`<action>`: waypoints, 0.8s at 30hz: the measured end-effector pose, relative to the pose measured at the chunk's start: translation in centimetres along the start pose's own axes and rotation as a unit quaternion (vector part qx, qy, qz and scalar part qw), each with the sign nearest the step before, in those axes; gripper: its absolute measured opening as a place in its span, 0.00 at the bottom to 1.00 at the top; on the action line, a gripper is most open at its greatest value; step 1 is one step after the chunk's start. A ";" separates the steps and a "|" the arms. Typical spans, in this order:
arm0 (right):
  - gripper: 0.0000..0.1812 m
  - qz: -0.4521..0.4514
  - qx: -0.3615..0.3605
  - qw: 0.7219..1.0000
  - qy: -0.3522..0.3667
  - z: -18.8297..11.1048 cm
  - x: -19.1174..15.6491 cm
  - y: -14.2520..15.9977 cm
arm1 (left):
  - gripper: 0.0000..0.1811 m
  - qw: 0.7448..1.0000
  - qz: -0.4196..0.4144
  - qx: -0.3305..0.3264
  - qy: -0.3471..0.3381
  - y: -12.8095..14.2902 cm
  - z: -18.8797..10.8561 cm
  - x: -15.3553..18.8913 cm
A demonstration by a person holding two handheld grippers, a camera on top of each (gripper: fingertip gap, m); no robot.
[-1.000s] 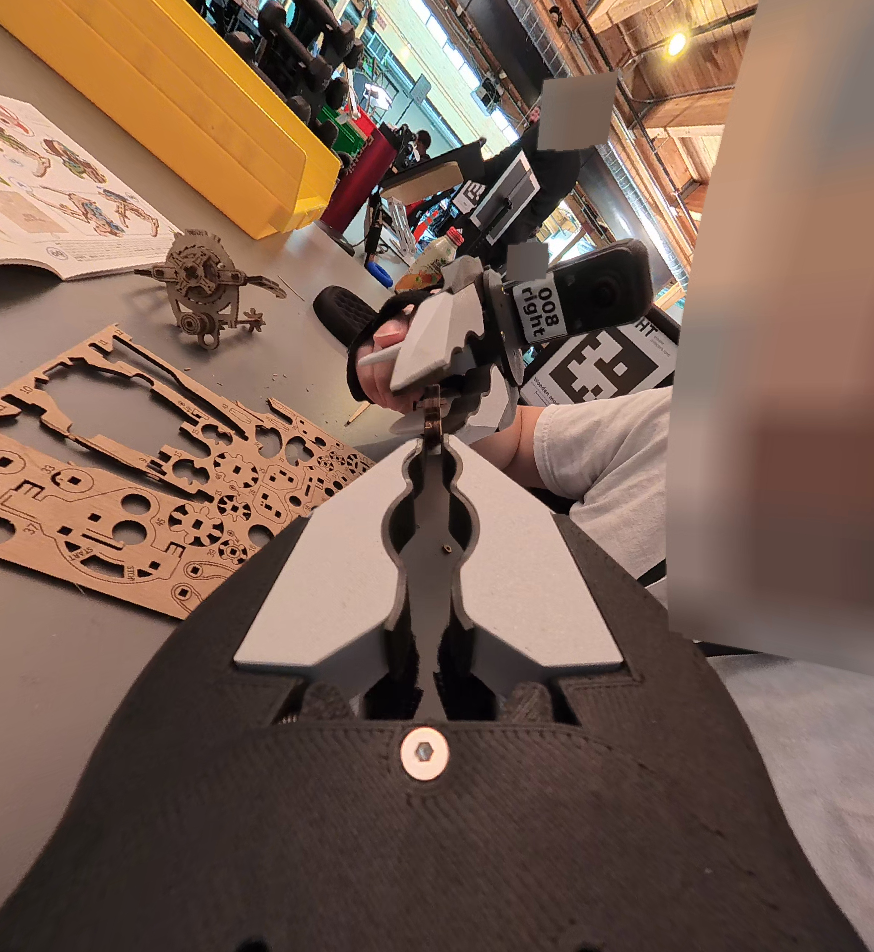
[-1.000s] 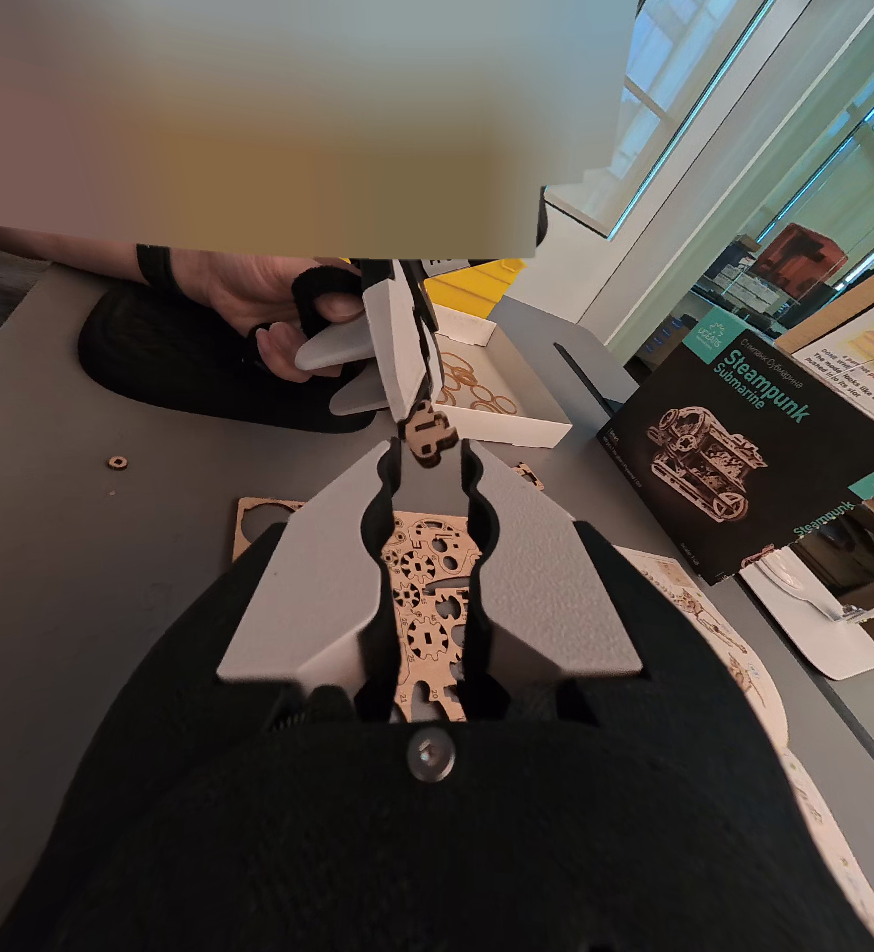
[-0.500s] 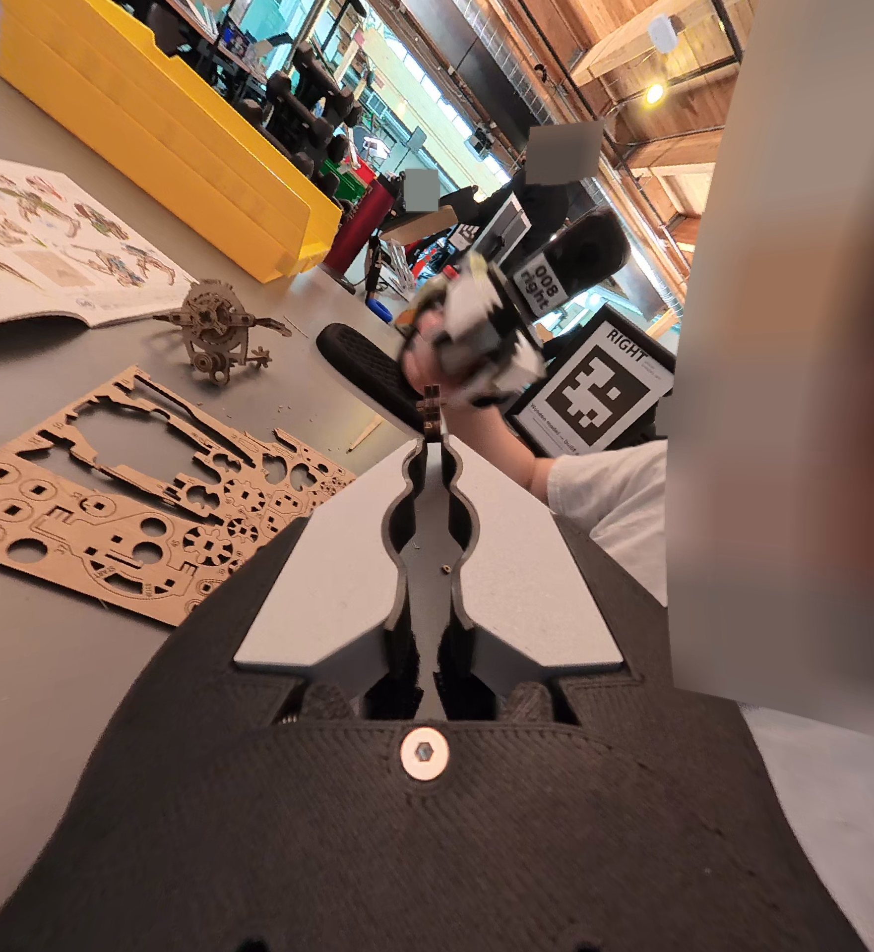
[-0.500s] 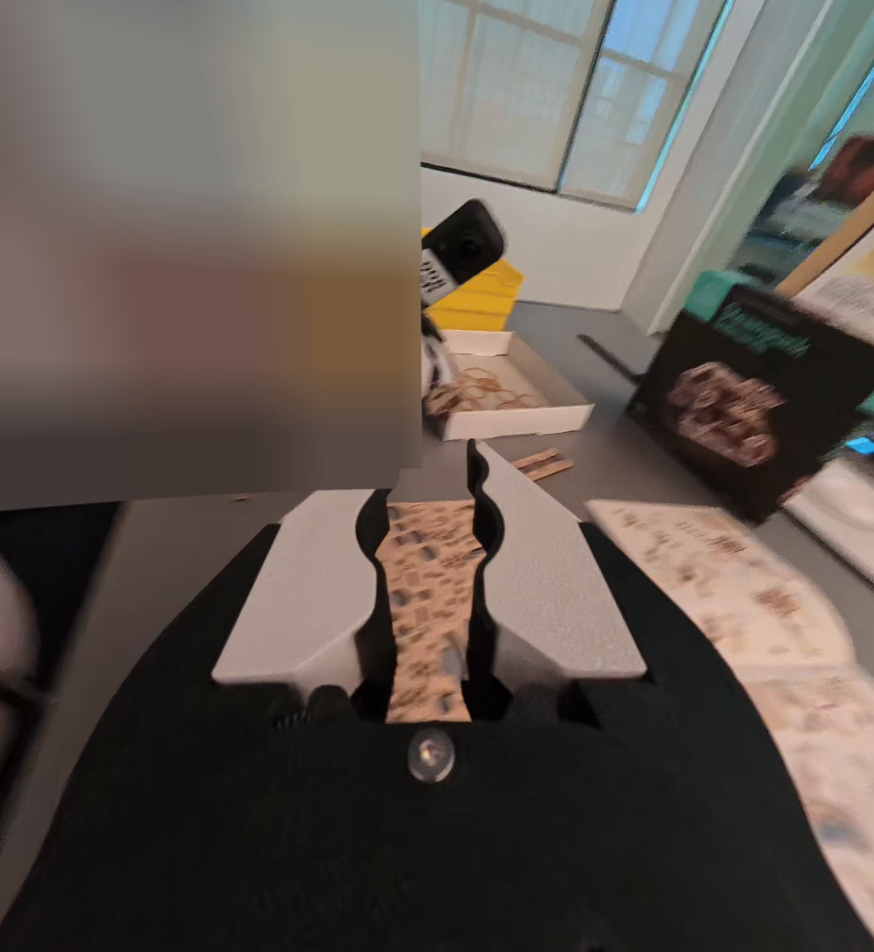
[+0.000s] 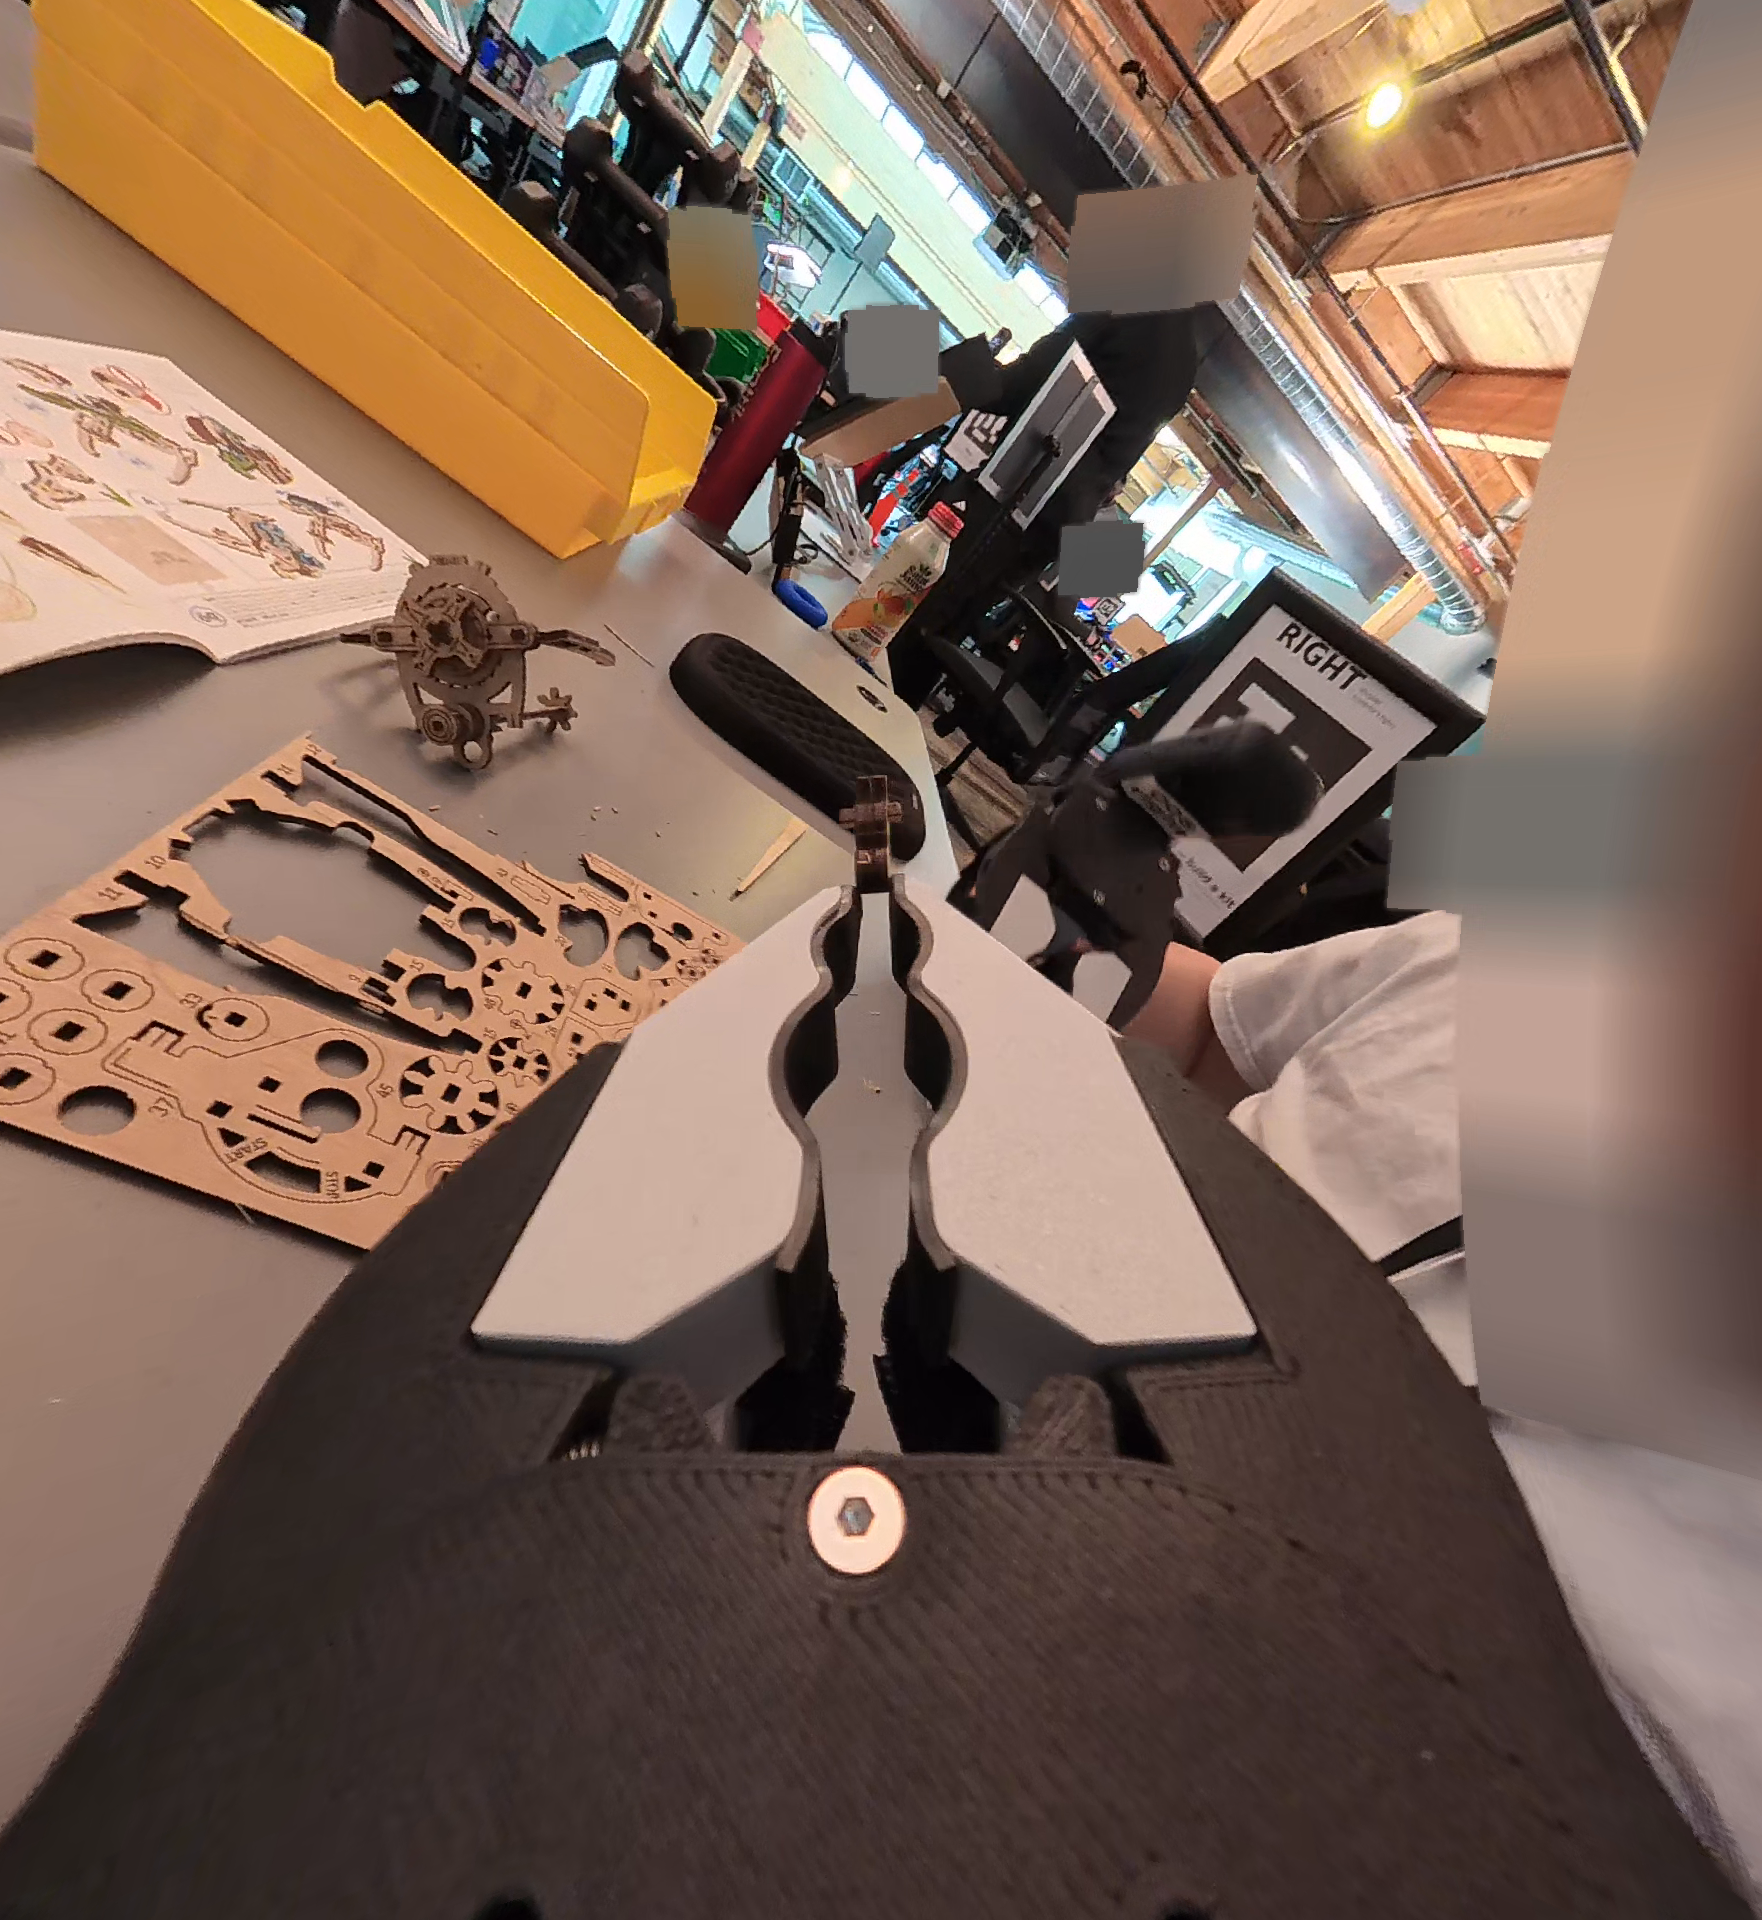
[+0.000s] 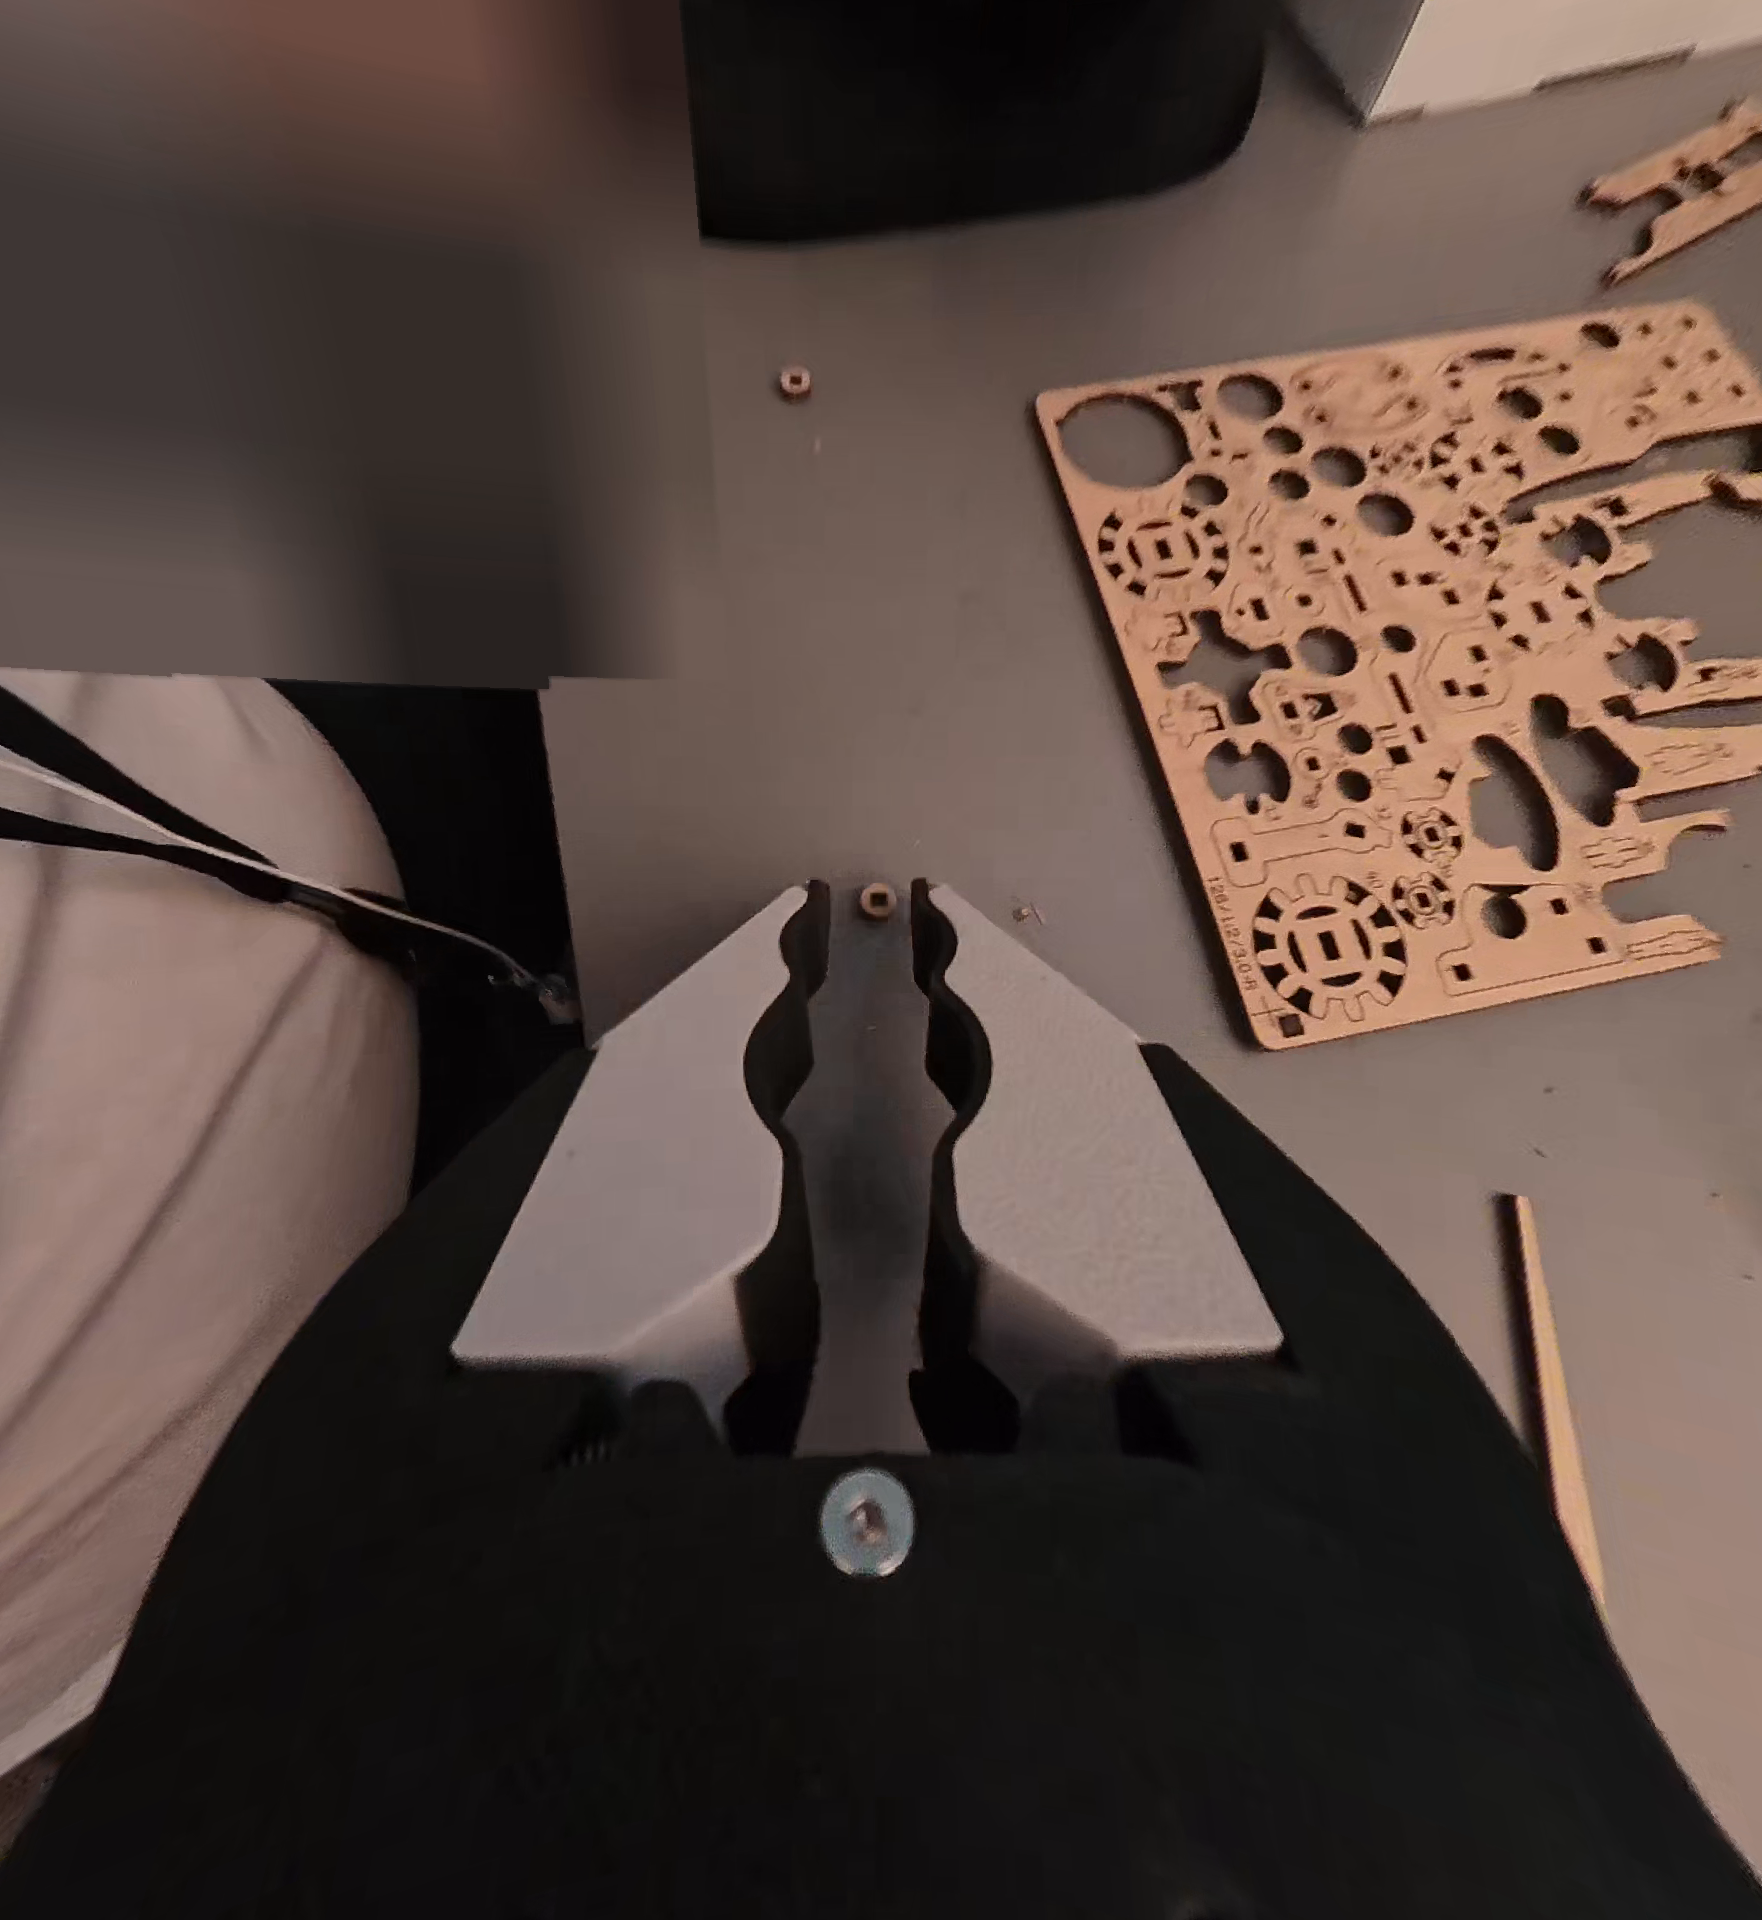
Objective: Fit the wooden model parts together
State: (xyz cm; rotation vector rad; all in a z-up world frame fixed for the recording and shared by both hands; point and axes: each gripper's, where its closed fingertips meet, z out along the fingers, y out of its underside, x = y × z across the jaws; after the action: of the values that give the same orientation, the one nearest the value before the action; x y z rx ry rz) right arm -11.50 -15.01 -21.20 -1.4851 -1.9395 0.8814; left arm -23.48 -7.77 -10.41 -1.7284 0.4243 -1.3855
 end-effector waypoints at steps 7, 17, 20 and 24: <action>0.07 0.000 -0.017 1.000 0.010 0.5 0.1 0.3 | 0.02 1.000 0.006 -0.002 -0.002 0.0 0.0 0.2; 0.03 -0.007 -0.014 1.000 0.001 0.5 0.4 0.3 | 0.02 0.999 0.028 -0.014 -0.011 0.4 0.3 0.3; 0.03 -0.039 0.003 0.999 0.023 0.1 1.3 -1.1 | 0.02 0.999 0.030 -0.018 -0.014 0.5 0.5 0.3; 0.03 -0.113 0.074 0.986 0.099 -1.7 3.8 -5.4 | 0.02 0.999 0.024 -0.020 -0.014 0.7 0.7 0.4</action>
State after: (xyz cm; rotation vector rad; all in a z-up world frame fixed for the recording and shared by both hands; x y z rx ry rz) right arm -14.50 -12.05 -15.90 -1.1927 -1.8109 0.7297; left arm -22.55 -8.21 -10.74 -1.7568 0.4789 -1.3253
